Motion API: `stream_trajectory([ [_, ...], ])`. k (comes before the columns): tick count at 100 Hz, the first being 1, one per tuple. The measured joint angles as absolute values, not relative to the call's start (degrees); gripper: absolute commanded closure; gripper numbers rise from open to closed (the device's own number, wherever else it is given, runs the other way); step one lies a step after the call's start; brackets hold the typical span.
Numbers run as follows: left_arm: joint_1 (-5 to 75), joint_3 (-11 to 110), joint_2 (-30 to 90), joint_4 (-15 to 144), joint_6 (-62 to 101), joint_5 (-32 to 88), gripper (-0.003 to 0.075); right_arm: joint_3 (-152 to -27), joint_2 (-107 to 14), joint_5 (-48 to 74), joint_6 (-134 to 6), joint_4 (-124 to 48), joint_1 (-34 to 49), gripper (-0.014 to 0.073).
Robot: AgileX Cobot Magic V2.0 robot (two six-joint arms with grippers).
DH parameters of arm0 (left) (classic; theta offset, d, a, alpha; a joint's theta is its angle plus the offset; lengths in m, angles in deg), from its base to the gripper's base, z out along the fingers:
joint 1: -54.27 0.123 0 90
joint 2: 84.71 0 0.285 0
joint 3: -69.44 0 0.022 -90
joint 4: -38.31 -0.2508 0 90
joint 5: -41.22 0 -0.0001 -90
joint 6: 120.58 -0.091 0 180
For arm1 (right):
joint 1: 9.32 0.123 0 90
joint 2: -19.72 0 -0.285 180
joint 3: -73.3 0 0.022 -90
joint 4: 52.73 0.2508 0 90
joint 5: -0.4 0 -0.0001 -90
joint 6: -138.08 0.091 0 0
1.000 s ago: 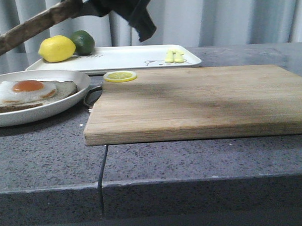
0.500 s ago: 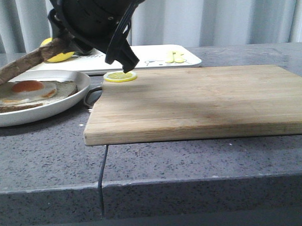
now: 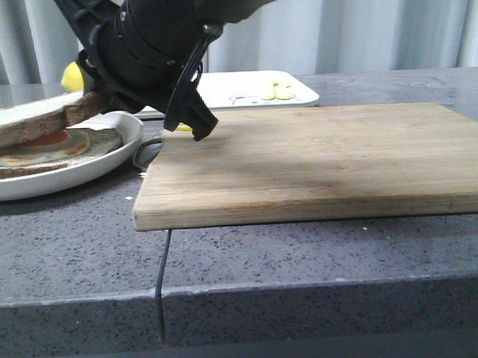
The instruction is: Place bread and move sandwich to tray
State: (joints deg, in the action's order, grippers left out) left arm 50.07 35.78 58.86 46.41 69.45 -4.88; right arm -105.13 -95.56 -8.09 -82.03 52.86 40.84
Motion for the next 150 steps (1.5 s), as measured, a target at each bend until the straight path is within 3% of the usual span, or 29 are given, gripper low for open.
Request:
stream_trajectory([
  [26,50.1,35.8,58.9,46.4,69.5,-4.9,0.0195,-105.1,-95.6,-6.8,-84.4,52.9,40.8,0.0312],
  [44,50.1,35.8,58.9,46.4,69.5,-4.9,0.0195,-105.1,-95.6,-6.6,-84.6,52.9,40.8,0.0193],
  [103,50.1,35.8,58.9,46.4,69.5,-4.9,0.0195,-105.1,-89.9,-8.3,-86.6,50.3,38.4,0.0186],
  [150,50.1,35.8,58.9,46.4,69.5,-4.9,0.0195,-102.7,-72.8,2.1,-81.6,13.5,29.5,0.0186],
])
